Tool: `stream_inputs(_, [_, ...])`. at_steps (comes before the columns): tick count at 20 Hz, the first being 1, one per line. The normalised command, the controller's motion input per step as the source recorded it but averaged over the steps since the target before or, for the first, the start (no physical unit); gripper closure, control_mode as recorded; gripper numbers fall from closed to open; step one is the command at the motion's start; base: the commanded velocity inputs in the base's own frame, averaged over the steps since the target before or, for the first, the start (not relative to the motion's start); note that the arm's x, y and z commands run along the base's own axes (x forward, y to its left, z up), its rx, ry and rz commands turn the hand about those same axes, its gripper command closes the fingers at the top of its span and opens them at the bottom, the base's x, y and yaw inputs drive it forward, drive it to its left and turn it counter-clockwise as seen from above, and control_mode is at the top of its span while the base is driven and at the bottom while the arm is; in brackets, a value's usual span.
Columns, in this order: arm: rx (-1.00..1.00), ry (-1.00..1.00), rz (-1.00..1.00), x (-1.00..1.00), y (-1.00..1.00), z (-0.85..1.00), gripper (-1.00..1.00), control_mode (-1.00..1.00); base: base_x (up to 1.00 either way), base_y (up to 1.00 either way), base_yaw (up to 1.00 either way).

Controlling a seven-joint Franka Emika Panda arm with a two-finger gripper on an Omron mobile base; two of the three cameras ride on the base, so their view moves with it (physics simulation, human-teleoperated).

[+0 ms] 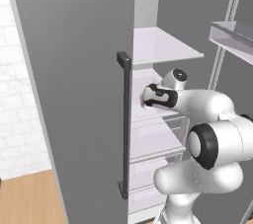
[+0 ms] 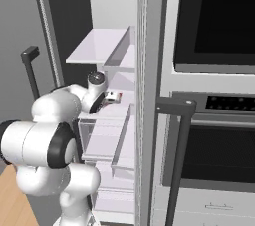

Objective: Place one tomato and one steak in each tupperware on the nearby counter, to pack two identical lunches.

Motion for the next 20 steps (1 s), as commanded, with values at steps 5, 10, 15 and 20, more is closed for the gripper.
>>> stream_inputs(5, [0.0, 0.0, 0.0, 0.56, 0.0, -0.39, -1.0, -1.0, 0.0, 0.0, 0.0])
stream_inputs(10, [0.0, 0.0, 0.0, 0.56, -0.06, -0.32, -1.0, -1.0, 0.0, 0.0, 0.0])
stream_inputs(15, [0.0, 0.0, 0.0, 0.56, -0.11, -0.25, -1.0, -1.0, 0.0, 0.0, 0.0])
stream_inputs(20, [0.0, 0.0, 0.0, 0.64, -0.01, -0.24, -1.0, -1.0, 0.0, 0.0, 0.0])
